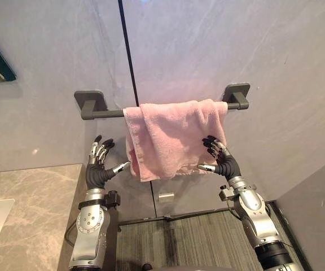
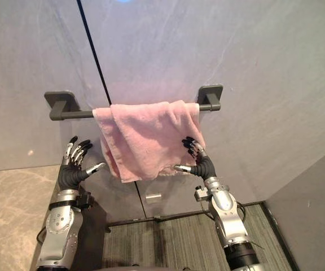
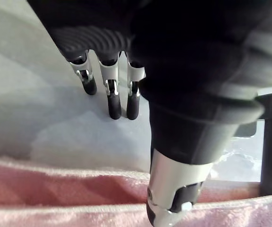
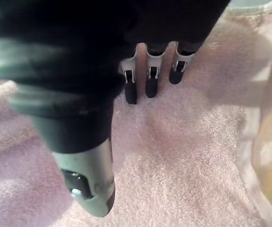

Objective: Organize washtable

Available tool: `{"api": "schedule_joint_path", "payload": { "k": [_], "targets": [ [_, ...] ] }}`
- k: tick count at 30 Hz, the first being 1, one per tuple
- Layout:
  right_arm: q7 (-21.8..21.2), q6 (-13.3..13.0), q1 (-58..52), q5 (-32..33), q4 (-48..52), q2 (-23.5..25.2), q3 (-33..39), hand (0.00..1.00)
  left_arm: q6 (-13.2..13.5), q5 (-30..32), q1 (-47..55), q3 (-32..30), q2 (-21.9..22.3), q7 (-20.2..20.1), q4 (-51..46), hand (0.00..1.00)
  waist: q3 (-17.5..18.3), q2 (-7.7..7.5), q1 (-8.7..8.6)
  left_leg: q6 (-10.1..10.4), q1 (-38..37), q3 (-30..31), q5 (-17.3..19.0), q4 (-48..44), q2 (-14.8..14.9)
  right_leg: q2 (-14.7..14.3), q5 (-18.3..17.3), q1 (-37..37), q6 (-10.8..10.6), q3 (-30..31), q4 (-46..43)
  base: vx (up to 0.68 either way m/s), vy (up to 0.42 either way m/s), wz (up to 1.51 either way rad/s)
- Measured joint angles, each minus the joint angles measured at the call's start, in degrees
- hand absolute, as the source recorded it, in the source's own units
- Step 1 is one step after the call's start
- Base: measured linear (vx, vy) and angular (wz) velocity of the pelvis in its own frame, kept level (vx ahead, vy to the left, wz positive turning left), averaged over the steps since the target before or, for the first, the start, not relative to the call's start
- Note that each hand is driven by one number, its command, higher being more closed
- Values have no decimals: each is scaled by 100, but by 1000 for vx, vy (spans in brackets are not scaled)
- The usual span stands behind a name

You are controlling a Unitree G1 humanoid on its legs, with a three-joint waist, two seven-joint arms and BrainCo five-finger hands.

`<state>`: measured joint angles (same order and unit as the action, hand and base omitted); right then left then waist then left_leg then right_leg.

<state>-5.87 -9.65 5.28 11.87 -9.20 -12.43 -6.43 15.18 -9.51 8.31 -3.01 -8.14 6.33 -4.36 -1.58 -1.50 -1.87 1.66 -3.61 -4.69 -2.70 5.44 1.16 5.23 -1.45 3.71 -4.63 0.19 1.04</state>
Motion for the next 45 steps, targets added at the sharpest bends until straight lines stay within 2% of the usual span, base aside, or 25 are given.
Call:
{"api": "schedule_joint_path", "payload": {
  "k": [4,13,24,28,34,45],
  "targets": [
    [75,11,111,6,-137,-38,205,0,-4,-1,-98,-1,-8,2,123,0,-4,-11,101,0,19,0,-4,0,1,0,15,-5,-1,-1,26,0,0,0],
    [123,18,217,5,-352,-34,414,0,-30,-3,-121,-148,-11,1,219,0,-76,-134,117,0,33,1,-4,0,2,1,15,-14,-1,-1,26,0,0,0],
    [266,18,197,106,-351,109,893,0,-33,-83,-105,-500,18,24,247,0,-97,-150,108,0,68,4,-4,-1,1,0,14,-16,-1,-5,26,0,0,0],
    [343,11,142,107,-288,380,1252,0,-34,-119,-91,-872,270,29,259,0,-213,-150,110,-1,15,8,-2,5,-8,6,7,-2,-4,-15,11,0,0,0],
    [382,2,-167,110,70,546,1535,0,-36,-218,95,-1090,478,18,254,0,-240,-135,107,0,20,25,-1,6,-24,23,-7,-2,-16,-39,14,0,0,0],
    [446,-72,-829,103,446,891,1733,0,-89,-305,500,-1038,803,-32,241,0,-244,-138,89,-1,25,54,-1,5,-37,41,-13,8,-22,-80,16,0,0,1]
  ]
}}
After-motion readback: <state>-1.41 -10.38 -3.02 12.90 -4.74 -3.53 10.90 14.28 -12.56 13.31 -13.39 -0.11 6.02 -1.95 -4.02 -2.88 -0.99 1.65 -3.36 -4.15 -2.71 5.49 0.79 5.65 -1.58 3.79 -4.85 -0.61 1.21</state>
